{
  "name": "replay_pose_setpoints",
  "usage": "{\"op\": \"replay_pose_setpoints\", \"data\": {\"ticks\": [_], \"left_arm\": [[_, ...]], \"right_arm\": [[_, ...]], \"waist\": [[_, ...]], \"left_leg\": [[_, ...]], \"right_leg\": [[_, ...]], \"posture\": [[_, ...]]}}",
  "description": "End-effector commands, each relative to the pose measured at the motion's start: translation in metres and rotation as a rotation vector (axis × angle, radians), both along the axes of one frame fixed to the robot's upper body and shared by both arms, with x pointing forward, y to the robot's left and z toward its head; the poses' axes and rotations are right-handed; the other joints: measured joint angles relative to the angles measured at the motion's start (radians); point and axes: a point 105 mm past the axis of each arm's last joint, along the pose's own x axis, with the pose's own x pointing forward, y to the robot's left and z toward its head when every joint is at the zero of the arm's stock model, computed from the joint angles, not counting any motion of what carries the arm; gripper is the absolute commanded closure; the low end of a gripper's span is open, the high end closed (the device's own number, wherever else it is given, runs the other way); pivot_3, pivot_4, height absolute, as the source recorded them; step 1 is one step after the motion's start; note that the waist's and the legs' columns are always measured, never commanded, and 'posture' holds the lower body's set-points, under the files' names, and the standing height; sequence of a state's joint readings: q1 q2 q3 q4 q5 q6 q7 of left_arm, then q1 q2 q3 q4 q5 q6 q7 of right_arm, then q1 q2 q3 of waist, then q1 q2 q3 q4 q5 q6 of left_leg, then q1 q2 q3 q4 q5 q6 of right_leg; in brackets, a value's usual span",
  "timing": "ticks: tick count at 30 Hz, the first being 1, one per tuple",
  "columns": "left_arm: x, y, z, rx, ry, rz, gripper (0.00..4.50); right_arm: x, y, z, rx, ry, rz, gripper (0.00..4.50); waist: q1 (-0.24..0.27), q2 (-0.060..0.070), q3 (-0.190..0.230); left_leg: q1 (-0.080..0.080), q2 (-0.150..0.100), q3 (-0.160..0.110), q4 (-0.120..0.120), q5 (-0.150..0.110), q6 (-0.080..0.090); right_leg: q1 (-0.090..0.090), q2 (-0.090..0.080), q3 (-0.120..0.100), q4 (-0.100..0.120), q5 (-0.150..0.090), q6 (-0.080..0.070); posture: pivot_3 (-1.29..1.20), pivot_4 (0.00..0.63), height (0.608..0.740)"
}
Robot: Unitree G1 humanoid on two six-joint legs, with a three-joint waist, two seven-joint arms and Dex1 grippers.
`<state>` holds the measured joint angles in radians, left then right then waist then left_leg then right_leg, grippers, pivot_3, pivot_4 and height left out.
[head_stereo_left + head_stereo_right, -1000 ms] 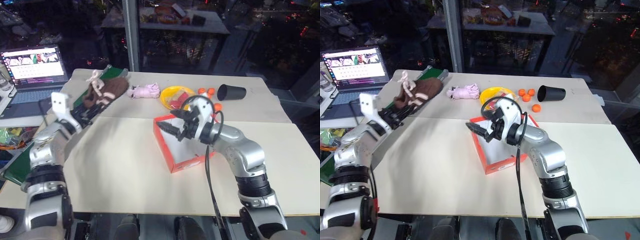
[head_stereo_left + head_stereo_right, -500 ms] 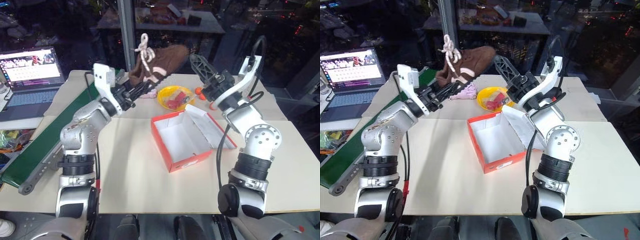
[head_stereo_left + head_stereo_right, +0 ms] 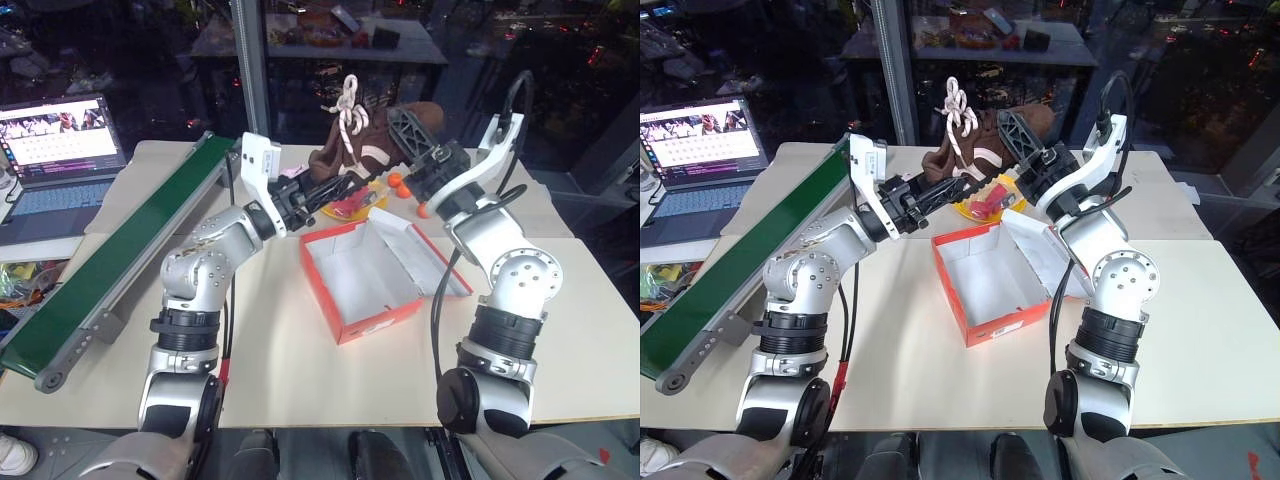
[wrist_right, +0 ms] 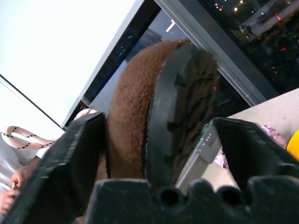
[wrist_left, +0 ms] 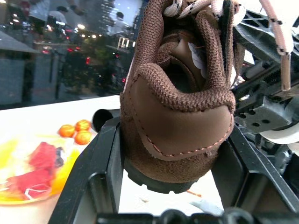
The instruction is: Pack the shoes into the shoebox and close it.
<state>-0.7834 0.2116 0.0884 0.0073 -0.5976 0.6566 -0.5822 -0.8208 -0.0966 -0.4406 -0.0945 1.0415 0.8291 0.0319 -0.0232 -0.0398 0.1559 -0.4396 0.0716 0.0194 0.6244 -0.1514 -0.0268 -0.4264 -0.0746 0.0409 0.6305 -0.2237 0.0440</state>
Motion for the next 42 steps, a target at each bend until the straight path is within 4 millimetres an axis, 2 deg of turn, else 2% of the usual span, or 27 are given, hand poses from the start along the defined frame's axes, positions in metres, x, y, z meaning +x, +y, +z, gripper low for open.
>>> {"op": "replay_pose_setpoints", "data": {"ticks": [1,4,6,7,8,10,13,15,17,19,23,25,28,32,36,42], "left_arm": [[-0.009,-0.004,0.021,-0.025,-0.075,-0.029,2.31],[-0.007,0.001,0.021,-0.022,-0.073,-0.012,2.31],[-0.008,0.008,0.022,-0.049,-0.065,-0.005,1.47],[-0.008,0.014,0.023,-0.059,-0.059,0.003,1.14],[-0.008,0.020,0.022,-0.061,-0.054,0.013,0.87],[-0.006,0.030,0.019,-0.050,-0.046,0.039,0.06],[-0.001,0.059,0.006,0.019,-0.021,0.122,0.00],[0.002,0.077,-0.005,0.078,0.003,0.179,0.00],[-0.002,0.086,-0.017,0.133,0.020,0.189,0.00],[-0.004,0.089,-0.024,0.166,0.028,0.190,0.00],[-0.013,0.082,-0.044,0.229,0.055,0.178,0.00],[-0.015,0.078,-0.051,0.249,0.063,0.177,0.00],[-0.021,0.072,-0.063,0.269,0.075,0.176,0.00],[-0.024,0.070,-0.067,0.251,0.087,0.186,0.00],[-0.024,0.068,-0.070,0.235,0.095,0.196,0.00],[-0.026,0.064,-0.073,0.219,0.096,0.201,0.00]], "right_arm": [[-0.006,-0.003,0.021,0.018,-0.079,-0.018,2.05],[-0.003,-0.008,0.023,0.016,-0.078,-0.038,2.96],[-0.001,-0.012,0.026,0.011,-0.083,-0.057,3.51],[0.000,-0.015,0.028,-0.003,-0.088,-0.072,3.83],[0.002,-0.017,0.029,-0.018,-0.093,-0.084,3.97],[0.004,-0.022,0.033,-0.053,-0.108,-0.106,4.05],[0.007,-0.033,0.043,-0.156,-0.151,-0.148,4.06],[0.011,-0.037,0.048,-0.283,-0.177,-0.177,4.06],[0.015,-0.032,0.042,-0.473,-0.181,-0.164,4.06],[0.019,-0.029,0.034,-0.568,-0.167,-0.143,4.06],[0.032,-0.022,-0.025,-0.970,-0.037,-0.045,4.06],[0.031,-0.020,-0.041,-1.042,-0.008,0.009,4.06],[0.025,-0.019,-0.077,-1.177,0.065,0.117,4.06],[0.024,-0.028,-0.102,-1.283,0.116,0.141,4.06],[0.021,-0.028,-0.123,-1.361,0.149,0.208,4.06],[0.035,-0.035,-0.160,-1.444,0.228,0.244,4.06]], "waist": [[-0.001,0.000,0.000],[0.000,0.001,0.000],[0.000,0.001,0.001],[0.001,0.001,0.001],[0.001,0.002,0.002],[0.000,0.002,0.002],[-0.003,0.005,0.003],[-0.006,0.006,0.005],[-0.007,0.008,0.007],[-0.007,0.009,0.007],[-0.007,0.009,0.008],[-0.006,0.008,0.008],[0.000,0.009,0.010],[0.008,0.008,0.011],[0.009,0.008,0.011],[0.007,0.008,0.011]], "left_leg": [[0.000,0.000,0.000,0.000,0.000,0.000],[0.000,0.000,0.000,0.000,0.000,0.000],[0.000,0.000,0.000,0.000,0.000,0.000],[0.000,0.000,0.000,0.000,0.000,0.000],[-0.001,0.000,0.000,0.000,0.000,0.000],[-0.001,0.000,0.000,0.000,0.000,0.000],[0.000,0.000,0.000,0.000,0.000,0.001],[0.000,0.000,0.000,0.000,0.000,0.001],[0.000,0.000,0.000,0.000,0.000,0.001],[-0.001,0.000,0.000,0.000,0.000,0.001],[-0.001,0.000,0.001,0.000,-0.001,0.001],[-0.001,-0.001,0.001,0.000,-0.001,0.001],[-0.002,-0.001,0.001,0.000,-0.001,0.001],[-0.003,-0.001,0.001,0.000,-0.001,0.001],[-0.003,-0.001,0.001,0.002,-0.001,0.001],[-0.002,-0.001,0.001,0.003,-0.001,0.001]], "right_leg": [[0.000,0.000,0.000,0.000,0.000,0.000],[0.000,0.000,0.000,0.000,0.000,0.000],[0.000,0.000,0.000,0.000,0.000,0.000],[0.000,0.000,0.000,0.000,0.000,0.000],[0.000,0.000,0.000,0.000,0.000,0.000],[0.000,0.000,0.000,-0.001,0.000,0.000],[0.000,0.000,0.000,-0.001,0.000,0.000],[0.000,0.000,0.001,-0.001,0.000,0.000],[-0.001,0.000,0.001,-0.001,0.000,0.000],[-0.001,0.000,0.001,-0.001,0.000,0.000],[-0.001,0.000,0.001,-0.002,0.000,0.000],[-0.001,-0.001,0.001,-0.002,0.000,0.000],[-0.002,-0.001,0.001,-0.002,0.000,0.000],[-0.002,-0.001,0.001,-0.002,0.000,0.000],[-0.002,-0.001,0.001,-0.001,0.000,0.001],[-0.001,-0.001,0.001,-0.001,0.000,0.001]], "posture": [[0.00,0.150,0.740],[0.00,0.150,0.740],[0.00,0.150,0.740],[0.00,0.150,0.740],[0.00,0.150,0.740],[0.00,0.150,0.740],[0.00,0.150,0.740],[0.00,0.150,0.740],[0.00,0.150,0.740],[0.00,0.150,0.740],[0.00,0.150,0.740],[0.00,0.150,0.740],[0.00,0.150,0.740],[0.00,0.150,0.740],[0.00,0.150,0.740],[0.00,0.150,0.740]]}}
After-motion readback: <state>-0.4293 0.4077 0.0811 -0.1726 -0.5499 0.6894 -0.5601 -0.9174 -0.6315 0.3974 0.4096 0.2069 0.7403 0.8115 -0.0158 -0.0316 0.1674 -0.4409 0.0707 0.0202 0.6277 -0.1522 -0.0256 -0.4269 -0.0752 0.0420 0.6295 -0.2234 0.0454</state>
